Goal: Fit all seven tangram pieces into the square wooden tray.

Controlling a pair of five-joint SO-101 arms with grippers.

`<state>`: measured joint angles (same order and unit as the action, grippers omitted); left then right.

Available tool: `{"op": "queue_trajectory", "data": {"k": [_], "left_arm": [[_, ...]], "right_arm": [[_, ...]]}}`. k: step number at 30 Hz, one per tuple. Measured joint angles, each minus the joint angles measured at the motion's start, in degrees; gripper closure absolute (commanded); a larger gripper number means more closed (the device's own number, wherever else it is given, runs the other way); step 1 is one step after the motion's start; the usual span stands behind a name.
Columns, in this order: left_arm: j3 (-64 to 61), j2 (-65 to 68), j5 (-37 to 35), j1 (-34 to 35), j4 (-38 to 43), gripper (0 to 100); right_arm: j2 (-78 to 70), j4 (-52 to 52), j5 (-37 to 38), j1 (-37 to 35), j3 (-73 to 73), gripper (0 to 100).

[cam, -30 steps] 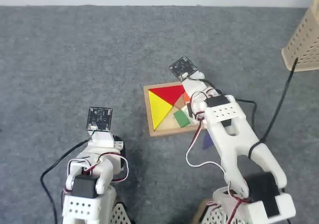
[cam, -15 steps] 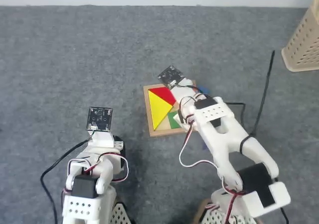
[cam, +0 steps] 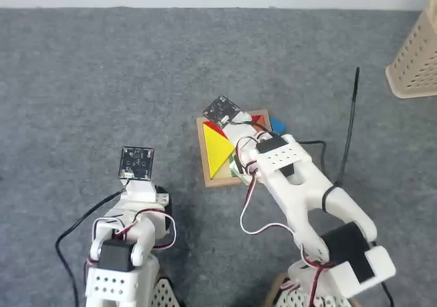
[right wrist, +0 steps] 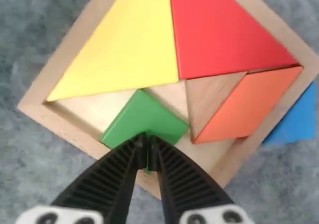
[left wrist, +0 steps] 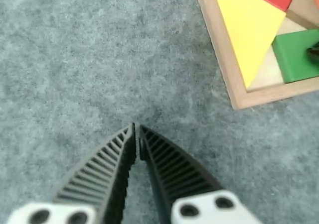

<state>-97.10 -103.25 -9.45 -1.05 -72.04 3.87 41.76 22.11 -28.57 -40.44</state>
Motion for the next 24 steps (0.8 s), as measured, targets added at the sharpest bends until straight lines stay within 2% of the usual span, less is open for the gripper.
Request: {"op": "queue_trajectory", "data": {"k": [14,17,22,24], "left_arm": [[0.00,0.00,0.00,0.00,0.00,99],[0.00,0.00,0.00,0.00,0.00,99],[0.00,0.00,0.00,0.00,0.00,99],[0.00,0.00,0.00,0.00,0.00,99]], "right_arm": [[-5.71,-0.97,-5.71,0.00,5.19,98.9],[-4.66,0.79,-9.49,0.00,5.63,98.0],[1.49,5.10,-12.66,-0.62,5.63,83.5],[1.76,6.07,-12.75,-1.67,5.63,81.5]]}}
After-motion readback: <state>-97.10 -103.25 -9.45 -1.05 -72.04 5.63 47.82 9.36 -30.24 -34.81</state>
